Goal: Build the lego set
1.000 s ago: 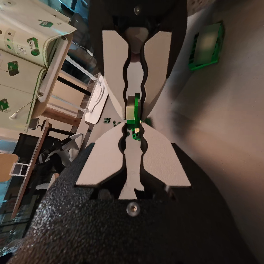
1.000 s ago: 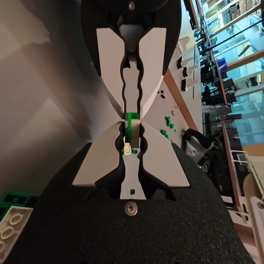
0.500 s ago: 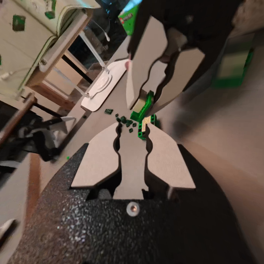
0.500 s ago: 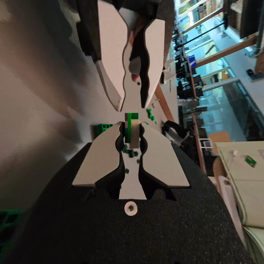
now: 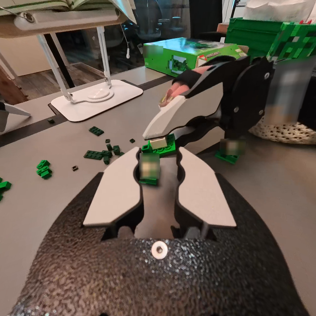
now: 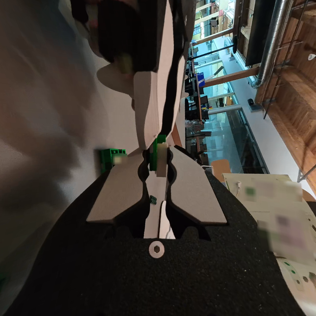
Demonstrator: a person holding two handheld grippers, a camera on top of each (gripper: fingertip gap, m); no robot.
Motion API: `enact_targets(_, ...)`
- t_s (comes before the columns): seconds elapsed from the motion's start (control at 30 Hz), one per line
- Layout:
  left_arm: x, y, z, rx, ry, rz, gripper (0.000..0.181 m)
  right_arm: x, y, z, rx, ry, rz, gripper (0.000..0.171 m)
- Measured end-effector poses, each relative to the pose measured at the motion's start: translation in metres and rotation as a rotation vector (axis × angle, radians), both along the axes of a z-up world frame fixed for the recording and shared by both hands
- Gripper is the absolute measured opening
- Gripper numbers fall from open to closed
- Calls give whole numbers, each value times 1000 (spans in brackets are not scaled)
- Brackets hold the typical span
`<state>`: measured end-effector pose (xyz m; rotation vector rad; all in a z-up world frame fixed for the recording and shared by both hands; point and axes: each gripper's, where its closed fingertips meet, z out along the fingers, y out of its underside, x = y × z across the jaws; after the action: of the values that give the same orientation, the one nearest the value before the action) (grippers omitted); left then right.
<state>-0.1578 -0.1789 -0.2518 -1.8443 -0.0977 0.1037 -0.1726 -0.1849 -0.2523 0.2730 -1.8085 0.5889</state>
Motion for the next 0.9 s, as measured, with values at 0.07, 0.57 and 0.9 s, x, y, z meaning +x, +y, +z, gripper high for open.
enact_targets(0.07, -1, 0, -2, -8, -9, 3, 38, -1, 0, -2, 7, 0, -3, 18)
enact_targets(0.57, 0, 1, -10, -43, -88, -17, 37, -1, 0, -4, 19, -11, -3, 18)
enact_targets(0.9, 1, -1, -16, -48, -408, -49, 33, 2, 2, -9, -264, -326, 66, 30)
